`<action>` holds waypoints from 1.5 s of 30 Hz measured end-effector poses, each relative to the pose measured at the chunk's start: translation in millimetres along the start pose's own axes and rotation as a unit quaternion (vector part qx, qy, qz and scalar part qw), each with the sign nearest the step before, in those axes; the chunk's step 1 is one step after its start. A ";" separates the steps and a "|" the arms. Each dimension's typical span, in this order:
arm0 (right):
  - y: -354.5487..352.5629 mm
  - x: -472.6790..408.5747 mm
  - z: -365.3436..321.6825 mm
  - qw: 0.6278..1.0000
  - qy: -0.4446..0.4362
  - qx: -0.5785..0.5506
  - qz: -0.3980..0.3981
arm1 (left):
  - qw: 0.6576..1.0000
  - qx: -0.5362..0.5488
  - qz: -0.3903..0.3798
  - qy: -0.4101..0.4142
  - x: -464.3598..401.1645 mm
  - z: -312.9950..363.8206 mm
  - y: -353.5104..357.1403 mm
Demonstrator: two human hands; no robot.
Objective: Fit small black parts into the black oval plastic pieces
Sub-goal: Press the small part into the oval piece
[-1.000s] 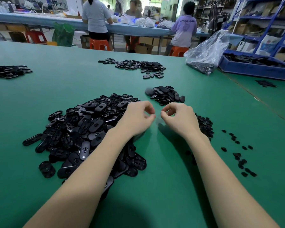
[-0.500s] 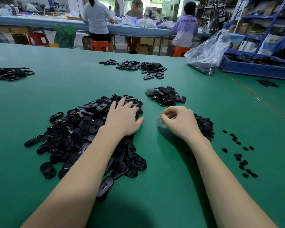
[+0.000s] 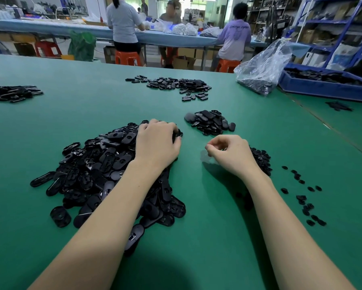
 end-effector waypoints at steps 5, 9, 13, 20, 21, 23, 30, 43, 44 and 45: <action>3.0 0.3 -1.0 1.000 -0.011 0.006 -0.017 | 0.999 0.019 0.009 -0.031 3.7 -3.5 -1.5; 3.9 0.6 -0.1 0.999 -0.010 0.010 -0.032 | 0.998 0.045 -0.001 -0.040 5.7 -1.8 -1.0; 2.2 0.2 1.3 0.999 -0.009 0.007 -0.034 | 0.997 0.056 0.012 -0.052 6.2 -1.7 -3.7; -18.6 -4.9 14.6 0.999 0.036 0.014 0.019 | 0.998 0.056 0.032 -0.007 6.3 23.0 -5.6; -22.5 -5.2 17.7 0.998 0.048 0.025 0.032 | 0.998 0.052 0.034 0.003 6.8 27.4 -5.5; -29.3 -4.5 23.4 0.995 0.067 0.047 0.054 | 0.997 0.061 0.041 0.023 9.5 34.8 -3.8; -31.6 -1.6 28.3 0.988 0.078 0.123 0.056 | 0.963 0.268 -0.035 0.003 15.5 46.0 18.0; -25.0 -0.7 25.0 0.978 0.087 0.183 0.058 | 0.893 0.426 -0.066 -0.132 16.1 32.9 24.3; -24.5 -0.7 24.8 0.977 0.089 0.188 0.056 | 0.891 0.429 -0.063 -0.134 16.1 32.1 23.6; -24.0 -0.7 24.7 0.975 0.092 0.192 0.055 | 0.890 0.432 -0.060 -0.135 16.1 31.2 23.0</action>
Point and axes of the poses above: each hand's wrist, its own x-axis away from the middle knuckle, its own y-axis out of the palm, z = x × y, the point moved 4 cm from there along -x, towards the middle knuckle, and after that the axes turned 5 degrees about x, right-handed, at the moved point
